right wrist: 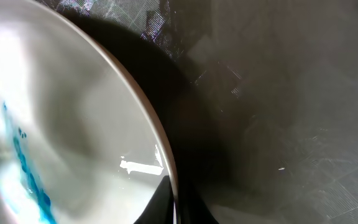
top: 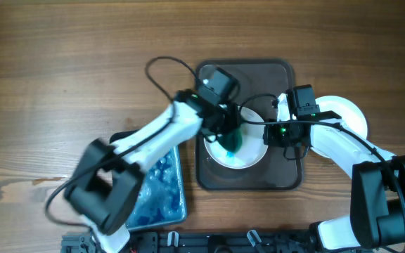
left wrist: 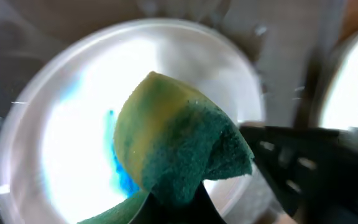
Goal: Clean dirty plates on tray and stack at the side
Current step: 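Scrub the remaining plate with the sponge while the right gripper holds it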
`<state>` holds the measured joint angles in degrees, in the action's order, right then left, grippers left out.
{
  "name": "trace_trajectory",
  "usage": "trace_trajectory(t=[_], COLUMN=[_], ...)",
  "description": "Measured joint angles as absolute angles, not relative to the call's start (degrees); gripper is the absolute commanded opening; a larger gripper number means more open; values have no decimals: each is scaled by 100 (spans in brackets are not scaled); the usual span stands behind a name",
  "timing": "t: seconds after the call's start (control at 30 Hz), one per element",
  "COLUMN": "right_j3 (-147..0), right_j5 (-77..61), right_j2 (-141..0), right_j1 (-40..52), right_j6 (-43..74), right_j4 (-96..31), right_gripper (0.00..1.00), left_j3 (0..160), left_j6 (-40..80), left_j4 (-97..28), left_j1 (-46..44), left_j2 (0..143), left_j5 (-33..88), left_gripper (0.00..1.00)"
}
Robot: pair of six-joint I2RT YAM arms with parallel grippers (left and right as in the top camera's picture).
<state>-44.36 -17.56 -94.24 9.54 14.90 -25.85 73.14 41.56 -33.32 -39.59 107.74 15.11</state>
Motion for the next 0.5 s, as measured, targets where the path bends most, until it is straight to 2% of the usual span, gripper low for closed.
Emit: trace_trajectory(t=[0.17, 0.5], right_j3=[-4436, -4438], right_j5=[-1758, -1973], right_j2=[-9424, -9465], right_j1=[954, 985], right_j6=[1490, 1509], right_j4=[-2591, -2593], right_gripper=[4, 4], left_j3=[7317, 7450], left_j6=[4300, 4160], left_j4=[-3422, -4115], left_j1=[-3994, -3944], left_j2=[11316, 11281], left_j5=[1221, -386], left_gripper=[4, 4])
